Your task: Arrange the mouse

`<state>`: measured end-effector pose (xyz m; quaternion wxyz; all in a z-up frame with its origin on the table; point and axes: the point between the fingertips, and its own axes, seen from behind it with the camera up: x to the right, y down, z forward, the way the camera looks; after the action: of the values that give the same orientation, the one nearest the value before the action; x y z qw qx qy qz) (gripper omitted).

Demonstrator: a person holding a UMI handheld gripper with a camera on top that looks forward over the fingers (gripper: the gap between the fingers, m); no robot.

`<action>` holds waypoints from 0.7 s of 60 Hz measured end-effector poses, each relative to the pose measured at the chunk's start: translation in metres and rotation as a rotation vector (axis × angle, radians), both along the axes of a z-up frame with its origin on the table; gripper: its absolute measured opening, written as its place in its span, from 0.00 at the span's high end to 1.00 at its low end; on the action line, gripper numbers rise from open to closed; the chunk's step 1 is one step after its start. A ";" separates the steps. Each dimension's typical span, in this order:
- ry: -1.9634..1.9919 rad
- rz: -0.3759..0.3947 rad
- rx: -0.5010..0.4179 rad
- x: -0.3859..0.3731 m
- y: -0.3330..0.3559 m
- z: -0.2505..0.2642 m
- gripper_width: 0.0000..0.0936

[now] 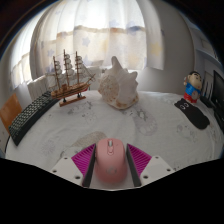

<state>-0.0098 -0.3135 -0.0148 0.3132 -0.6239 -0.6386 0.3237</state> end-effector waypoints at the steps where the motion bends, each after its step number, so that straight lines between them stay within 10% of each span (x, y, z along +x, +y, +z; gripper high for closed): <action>1: 0.000 -0.001 0.005 0.000 0.001 0.000 0.43; 25: 0.036 0.029 0.012 -0.021 0.033 0.099 0.57; 42: 0.155 -0.112 0.037 -0.094 0.234 0.215 0.57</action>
<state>-0.1035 -0.0791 0.2003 0.3909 -0.6260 -0.5824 0.3410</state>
